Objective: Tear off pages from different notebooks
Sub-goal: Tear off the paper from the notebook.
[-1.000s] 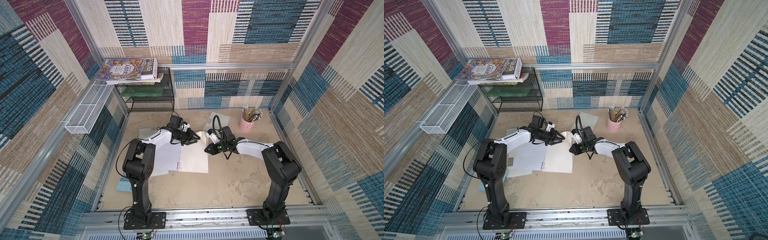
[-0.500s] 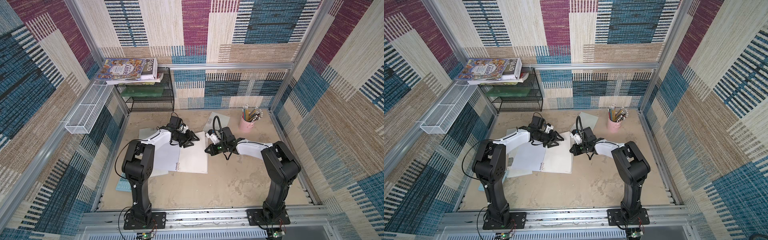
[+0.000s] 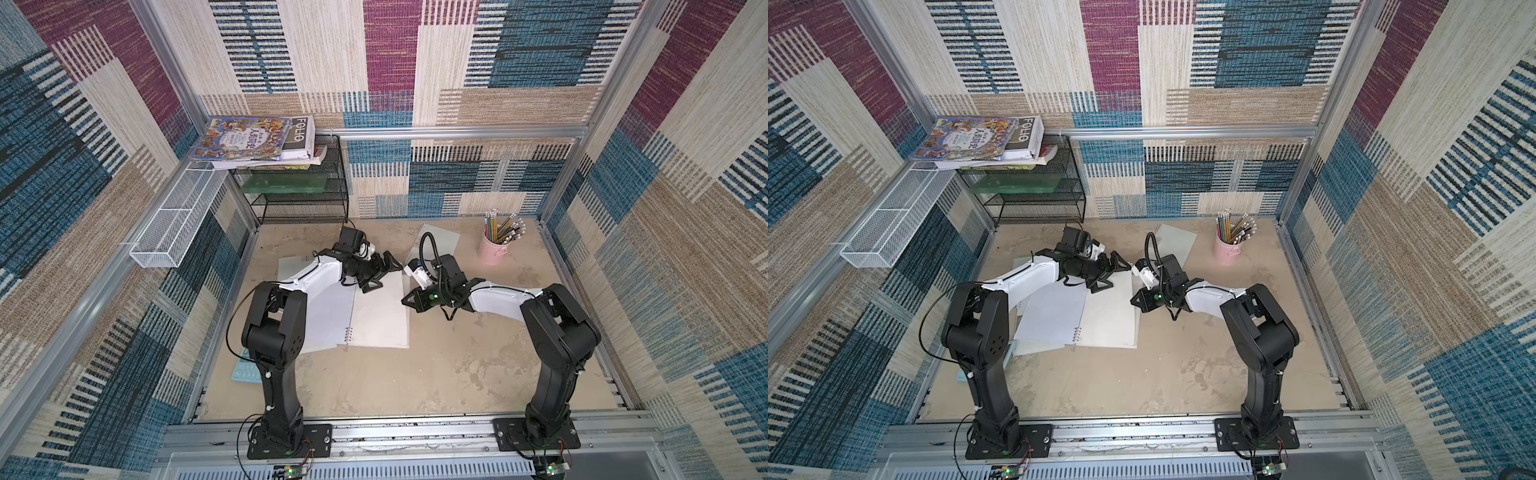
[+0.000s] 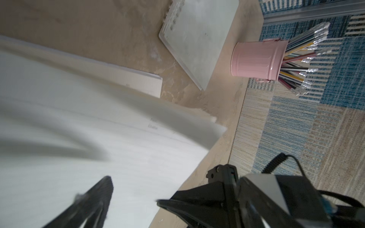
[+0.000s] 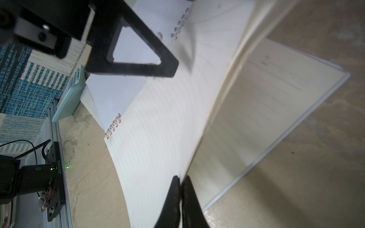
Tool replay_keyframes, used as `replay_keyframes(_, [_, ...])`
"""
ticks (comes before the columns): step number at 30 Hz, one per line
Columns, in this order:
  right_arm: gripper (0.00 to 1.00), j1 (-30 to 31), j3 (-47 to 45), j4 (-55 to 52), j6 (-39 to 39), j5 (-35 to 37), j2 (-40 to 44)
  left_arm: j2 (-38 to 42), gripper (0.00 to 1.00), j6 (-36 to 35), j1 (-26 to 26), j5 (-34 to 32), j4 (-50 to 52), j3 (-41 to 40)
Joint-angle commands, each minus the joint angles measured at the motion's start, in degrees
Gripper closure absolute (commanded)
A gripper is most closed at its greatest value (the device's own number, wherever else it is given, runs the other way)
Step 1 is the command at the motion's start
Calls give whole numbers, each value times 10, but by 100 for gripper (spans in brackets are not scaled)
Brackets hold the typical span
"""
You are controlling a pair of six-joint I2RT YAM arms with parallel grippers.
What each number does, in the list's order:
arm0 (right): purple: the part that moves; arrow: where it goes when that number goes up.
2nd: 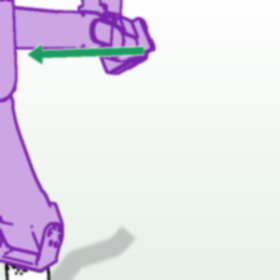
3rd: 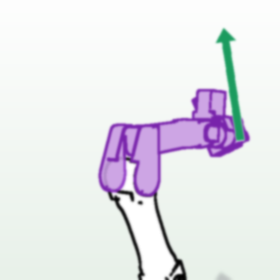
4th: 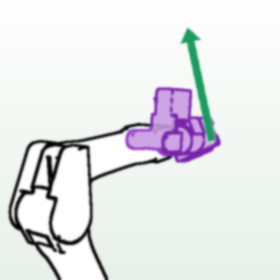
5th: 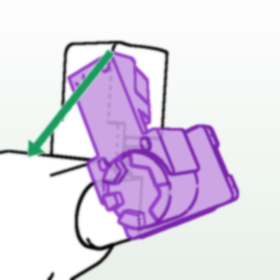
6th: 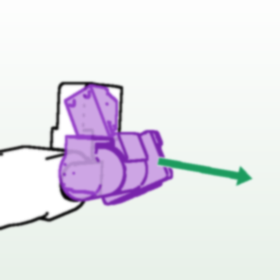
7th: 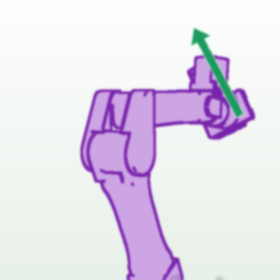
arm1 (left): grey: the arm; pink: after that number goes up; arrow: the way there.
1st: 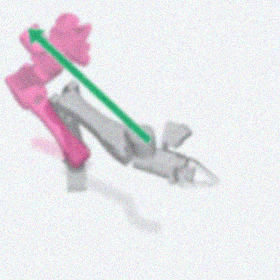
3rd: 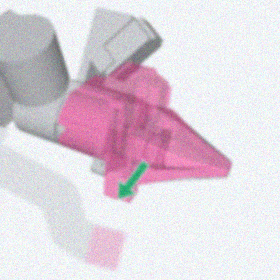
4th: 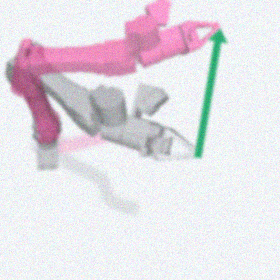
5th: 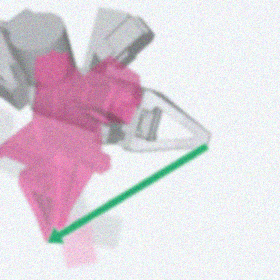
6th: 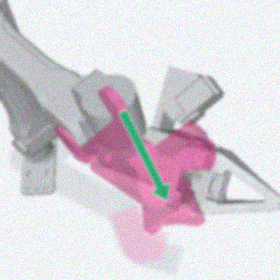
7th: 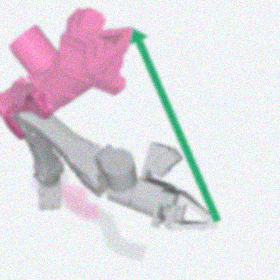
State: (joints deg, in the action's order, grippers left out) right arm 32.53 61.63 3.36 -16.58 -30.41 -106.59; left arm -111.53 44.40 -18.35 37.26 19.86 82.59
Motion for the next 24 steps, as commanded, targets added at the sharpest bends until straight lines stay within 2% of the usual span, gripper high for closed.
replay_keyframes(1, [93,2,-4,17,5,2,6,-11,1,-1,1,-35,11,26])
replay_keyframes(9, [94,4,-8,20,7,8,11,-48,1,-10,1,-57,52,99])
replay_keyframes(16, [94,4,-13,24,6,11,12,-49,22,-4,0,-46,42,88])
replay_keyframes(17, [93,4,-14,24,6,11,12,-50,23,-4,0,-46,42,89])
replay_keyframes(18, [94,4,-14,24,7,12,12,-52,21,-5,0,-46,45,91])
replay_keyframes(20, [94,4,-15,24,9,12,13,-60,11,-11,0,-46,62,104])
replay_keyframes(24, [94,6,-16,25,11,12,16,-69,1,-17,-2,-46,77,123])
